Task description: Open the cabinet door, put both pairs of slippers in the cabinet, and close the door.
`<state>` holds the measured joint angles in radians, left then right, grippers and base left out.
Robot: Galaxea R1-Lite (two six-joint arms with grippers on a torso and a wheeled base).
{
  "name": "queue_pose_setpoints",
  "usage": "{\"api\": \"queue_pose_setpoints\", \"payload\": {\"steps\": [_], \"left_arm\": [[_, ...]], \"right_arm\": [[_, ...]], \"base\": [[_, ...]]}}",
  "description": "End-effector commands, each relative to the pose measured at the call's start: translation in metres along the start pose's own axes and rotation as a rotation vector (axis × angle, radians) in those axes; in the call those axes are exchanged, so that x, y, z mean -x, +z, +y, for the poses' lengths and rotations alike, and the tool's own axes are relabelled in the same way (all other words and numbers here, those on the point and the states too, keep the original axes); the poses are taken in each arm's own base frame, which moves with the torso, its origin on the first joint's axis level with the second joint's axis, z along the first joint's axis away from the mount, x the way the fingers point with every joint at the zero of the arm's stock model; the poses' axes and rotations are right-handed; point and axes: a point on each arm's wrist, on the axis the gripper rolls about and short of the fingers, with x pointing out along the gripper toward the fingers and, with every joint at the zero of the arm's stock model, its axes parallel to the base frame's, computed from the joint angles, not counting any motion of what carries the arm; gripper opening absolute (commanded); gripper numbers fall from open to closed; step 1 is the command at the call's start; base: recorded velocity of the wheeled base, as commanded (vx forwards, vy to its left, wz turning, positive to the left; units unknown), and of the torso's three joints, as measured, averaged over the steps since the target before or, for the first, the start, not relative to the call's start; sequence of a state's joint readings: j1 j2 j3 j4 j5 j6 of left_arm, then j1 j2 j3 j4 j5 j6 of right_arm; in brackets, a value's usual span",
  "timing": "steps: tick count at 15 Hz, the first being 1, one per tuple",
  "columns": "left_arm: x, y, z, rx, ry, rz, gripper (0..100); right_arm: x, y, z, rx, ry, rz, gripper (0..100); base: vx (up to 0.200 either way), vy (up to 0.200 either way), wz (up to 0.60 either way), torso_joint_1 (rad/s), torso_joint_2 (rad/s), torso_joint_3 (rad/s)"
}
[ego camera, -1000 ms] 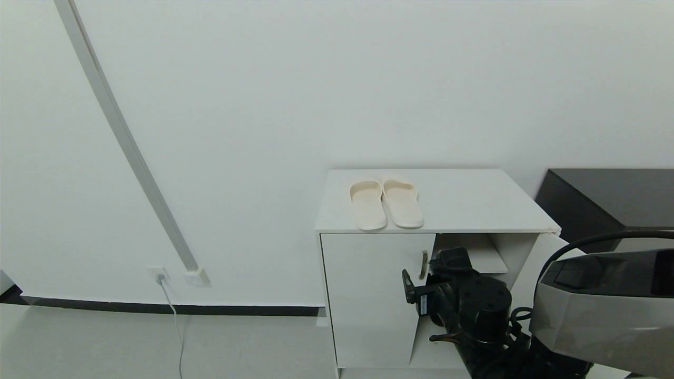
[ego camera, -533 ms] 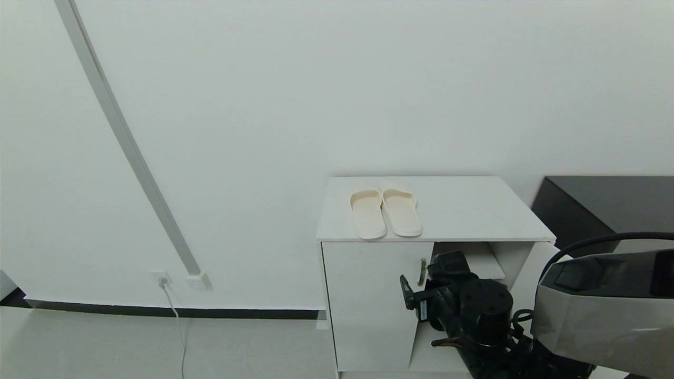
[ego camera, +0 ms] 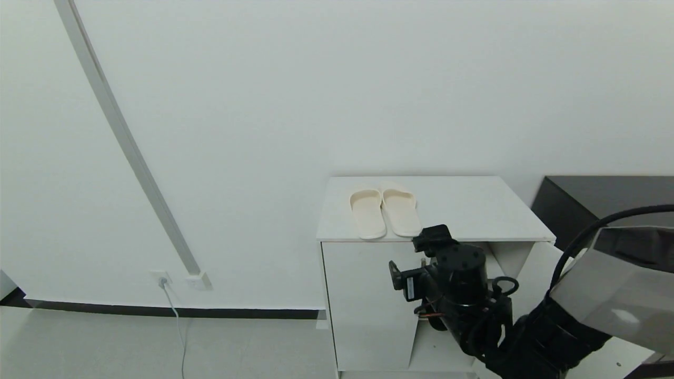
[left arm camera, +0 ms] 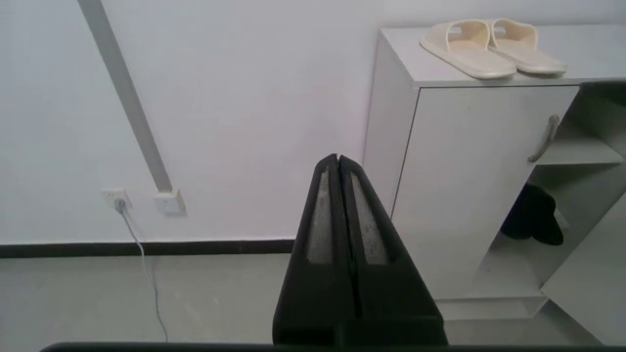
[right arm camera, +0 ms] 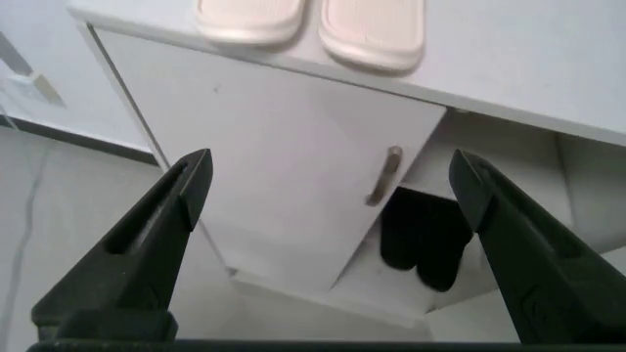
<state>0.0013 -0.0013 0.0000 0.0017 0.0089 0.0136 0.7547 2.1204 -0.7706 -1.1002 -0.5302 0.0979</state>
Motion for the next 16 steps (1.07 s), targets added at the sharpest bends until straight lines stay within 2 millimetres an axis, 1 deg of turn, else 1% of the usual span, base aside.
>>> {"api": "queue_pose_setpoints", "payload": {"steps": [1,4,5,10,12,13,14,15,16], "left_arm": [[0.0,0.0,0.0,0.0,-0.001,0.001,0],[0.0,0.0,0.0,0.0,-0.001,0.001,0],[0.0,0.0,0.0,0.0,-0.001,0.001,0],[0.0,0.0,0.0,0.0,-0.001,0.001,0],[0.0,0.0,0.0,0.0,-0.001,0.001,0],[0.0,0.0,0.0,0.0,-0.001,0.001,0],[0.0,0.0,0.0,0.0,-0.001,0.001,0],[0.0,0.0,0.0,0.001,0.001,0.001,0],[0.0,0.0,0.0,0.003,0.002,0.001,0]], "right_arm": [[0.002,0.053,0.004,-0.105,0.005,-0.052,100],[0.003,0.07,0.005,-0.107,-0.011,0.015,100],[0.003,0.074,0.006,-0.125,-0.013,0.019,100],[0.002,0.068,0.008,-0.12,-0.011,0.034,100],[-0.001,0.061,0.01,-0.11,-0.013,0.052,100],[-0.001,0.06,0.01,-0.111,-0.013,0.053,100],[-0.008,0.049,0.016,-0.112,-0.005,0.05,100],[-0.013,0.043,0.019,-0.116,-0.002,0.035,100],[-0.015,0.04,0.02,-0.117,-0.001,0.026,100]], "base": [[0.0,0.0,0.0,0.0,0.0,0.0],[0.0,0.0,0.0,0.0,0.0,0.0],[0.2,0.0,0.0,0.002,0.01,-0.007],[0.2,0.0,0.0,0.0,0.0,0.001],[0.2,0.0,0.0,0.01,0.0,-0.002],[0.2,0.0,0.0,0.002,0.01,0.002],[0.2,0.0,0.0,-0.002,0.0,0.007],[0.2,0.0,0.0,0.002,0.0,0.007],[0.0,0.0,0.0,0.0,0.0,0.0]]}}
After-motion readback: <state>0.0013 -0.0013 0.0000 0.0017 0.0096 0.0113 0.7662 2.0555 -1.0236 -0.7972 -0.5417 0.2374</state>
